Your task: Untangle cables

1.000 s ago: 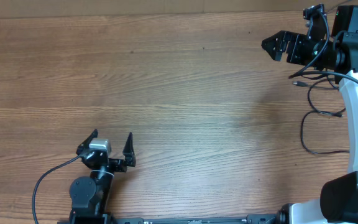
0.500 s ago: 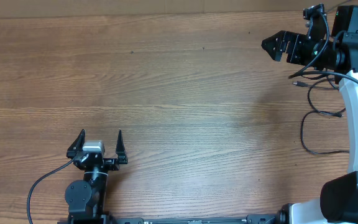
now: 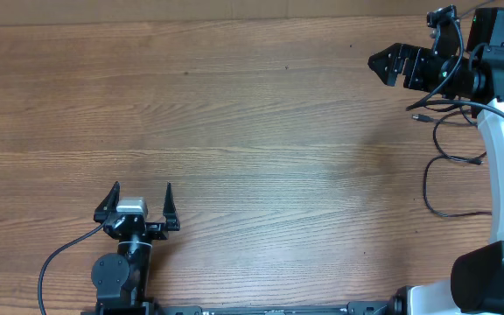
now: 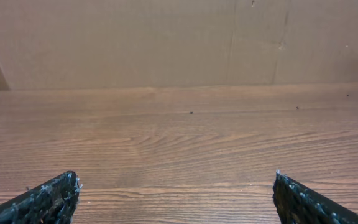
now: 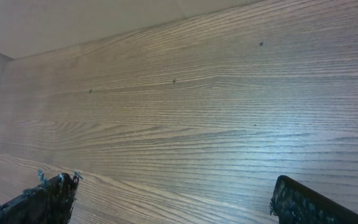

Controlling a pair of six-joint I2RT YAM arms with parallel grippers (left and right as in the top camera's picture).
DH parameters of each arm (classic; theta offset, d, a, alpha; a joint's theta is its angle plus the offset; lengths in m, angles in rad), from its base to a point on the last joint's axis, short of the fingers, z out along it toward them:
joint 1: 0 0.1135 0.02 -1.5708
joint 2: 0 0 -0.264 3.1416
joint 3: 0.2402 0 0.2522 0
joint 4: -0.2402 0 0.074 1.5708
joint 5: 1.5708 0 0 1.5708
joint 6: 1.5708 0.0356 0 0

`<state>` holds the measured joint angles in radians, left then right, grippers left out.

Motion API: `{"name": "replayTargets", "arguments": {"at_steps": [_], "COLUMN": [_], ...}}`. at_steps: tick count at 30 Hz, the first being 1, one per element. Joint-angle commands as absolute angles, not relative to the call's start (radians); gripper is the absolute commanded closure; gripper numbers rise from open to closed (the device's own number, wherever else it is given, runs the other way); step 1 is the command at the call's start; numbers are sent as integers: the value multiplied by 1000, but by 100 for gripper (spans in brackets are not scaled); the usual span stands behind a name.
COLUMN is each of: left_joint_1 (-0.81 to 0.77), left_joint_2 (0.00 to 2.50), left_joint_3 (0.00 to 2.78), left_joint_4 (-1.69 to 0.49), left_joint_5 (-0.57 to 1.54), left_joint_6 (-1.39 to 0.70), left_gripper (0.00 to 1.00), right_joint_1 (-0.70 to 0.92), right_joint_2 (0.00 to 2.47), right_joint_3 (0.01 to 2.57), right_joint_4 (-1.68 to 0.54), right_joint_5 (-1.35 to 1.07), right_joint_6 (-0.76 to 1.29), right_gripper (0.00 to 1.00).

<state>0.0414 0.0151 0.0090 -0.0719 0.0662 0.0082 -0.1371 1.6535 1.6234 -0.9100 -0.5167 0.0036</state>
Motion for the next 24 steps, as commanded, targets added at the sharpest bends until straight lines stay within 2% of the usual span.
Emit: {"name": "replayTargets", "arguments": {"at_steps": [1, 19, 24], "left_joint_1": [46, 46, 46], "left_joint_2": [4, 4, 4], "left_joint_3": [5, 5, 5], "left_joint_4": [-75, -75, -75], "left_joint_5": [52, 52, 52], "left_joint_6": [30, 30, 30], "left_gripper": [0, 0, 1], "right_joint_1": [-138, -145, -137], "right_joint_2": [1652, 1653, 1606], "right_joint_3": [1635, 1635, 1635], "right_joint_4": [-907, -909, -1039], "right_joint_5": [-517, -466, -367], "right_joint_6": [4, 3, -19], "right_gripper": [0, 0, 0]}}
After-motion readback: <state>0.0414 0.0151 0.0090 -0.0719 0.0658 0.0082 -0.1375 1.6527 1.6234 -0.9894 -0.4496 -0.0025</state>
